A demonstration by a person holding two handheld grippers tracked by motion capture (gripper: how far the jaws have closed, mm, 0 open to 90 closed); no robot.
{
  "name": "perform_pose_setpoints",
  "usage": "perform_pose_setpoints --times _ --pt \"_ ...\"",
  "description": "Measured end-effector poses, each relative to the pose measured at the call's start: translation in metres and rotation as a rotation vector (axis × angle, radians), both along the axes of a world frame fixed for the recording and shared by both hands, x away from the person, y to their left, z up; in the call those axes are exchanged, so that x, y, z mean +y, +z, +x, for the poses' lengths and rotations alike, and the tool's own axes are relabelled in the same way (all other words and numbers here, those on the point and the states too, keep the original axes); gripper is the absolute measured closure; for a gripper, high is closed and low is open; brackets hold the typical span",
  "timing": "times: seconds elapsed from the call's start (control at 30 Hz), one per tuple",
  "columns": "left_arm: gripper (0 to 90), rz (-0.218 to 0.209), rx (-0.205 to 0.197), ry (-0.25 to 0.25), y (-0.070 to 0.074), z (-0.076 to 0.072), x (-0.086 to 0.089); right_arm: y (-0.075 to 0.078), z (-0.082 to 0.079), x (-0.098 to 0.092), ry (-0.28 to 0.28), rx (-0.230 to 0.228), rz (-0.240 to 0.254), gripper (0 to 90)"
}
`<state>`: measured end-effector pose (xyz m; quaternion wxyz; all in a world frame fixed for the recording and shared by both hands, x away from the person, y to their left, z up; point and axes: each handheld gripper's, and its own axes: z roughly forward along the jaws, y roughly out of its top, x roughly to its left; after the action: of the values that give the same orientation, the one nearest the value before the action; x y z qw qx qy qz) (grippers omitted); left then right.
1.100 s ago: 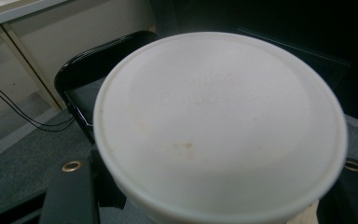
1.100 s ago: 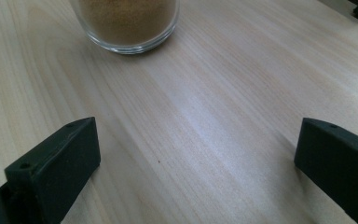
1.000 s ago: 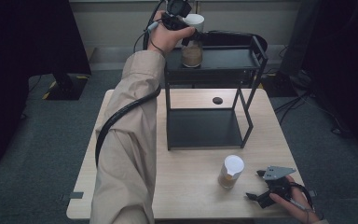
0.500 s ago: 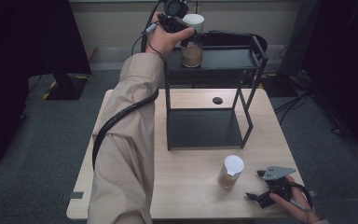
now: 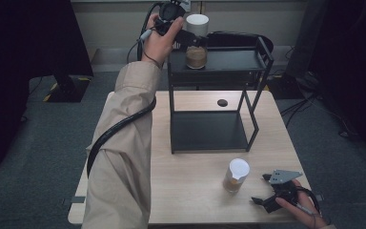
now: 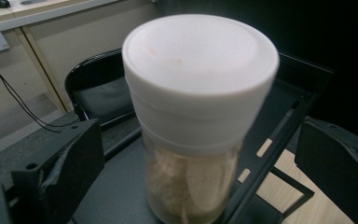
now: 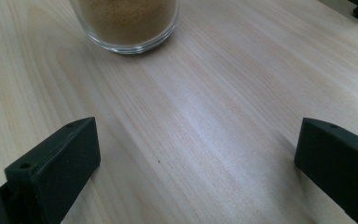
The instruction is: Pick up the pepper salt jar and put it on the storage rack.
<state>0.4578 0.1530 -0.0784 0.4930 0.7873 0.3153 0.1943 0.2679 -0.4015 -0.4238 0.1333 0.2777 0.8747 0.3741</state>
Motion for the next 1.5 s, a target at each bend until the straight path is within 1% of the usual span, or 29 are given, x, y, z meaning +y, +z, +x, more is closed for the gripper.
perform_pose_setpoints --times 0.03,0.17,0.23,0.37,0.5,0.6,0.67,0.9,1.07,1.2,1.4,1.5 --pt "0.7 -0.004 0.002 -0.01 -0.001 -0.001 0.002 0.0 0.0 0.0 0.0 0.0 0.0 0.0" --pt "0.8 -0.011 0.012 -0.015 -0.005 -0.006 0.005 0.0 0.0 0.0 0.0 0.0 0.0 0.0" --pt "0.8 -0.013 0.01 -0.017 -0.006 -0.009 0.007 0.0 0.0 0.0 0.0 0.0 0.0 0.0" --pt "0.9 -0.038 0.009 -0.027 -0.012 -0.013 0.012 0.0 0.0 0.0 -0.001 0.0 0.0 0.0" --pt "0.8 -0.048 0.009 -0.05 -0.018 -0.015 0.016 0.0 0.0 0.0 0.0 0.0 0.0 0.0" --pt "0.9 -0.051 0.007 -0.056 -0.022 -0.019 0.017 0.0 0.0 0.0 0.0 0.0 0.0 0.0" --pt "0.9 -0.066 0.009 -0.065 -0.026 -0.02 0.02 0.0 0.0 0.0 0.0 -0.001 0.0 0.0" --pt "0.9 -0.068 0.013 -0.076 -0.034 -0.024 0.022 0.0 0.0 0.0 -0.001 0.0 0.0 0.0" --pt "0.9 -0.076 0.018 -0.086 -0.042 -0.027 0.025 0.0 0.0 0.0 -0.001 0.0 0.0 0.0" --pt "0.9 -0.071 0.022 -0.092 -0.048 -0.029 0.025 0.0 0.0 0.0 0.0 0.0 0.0 0.0" --pt "0.9 -0.084 0.028 -0.098 -0.057 -0.032 0.03 0.0 0.0 0.0 0.0 -0.001 0.0 0.0" --pt "0.9 -0.079 0.024 -0.099 -0.059 -0.035 0.031 0.0 0.0 0.0 0.0 -0.001 0.0 0.0"
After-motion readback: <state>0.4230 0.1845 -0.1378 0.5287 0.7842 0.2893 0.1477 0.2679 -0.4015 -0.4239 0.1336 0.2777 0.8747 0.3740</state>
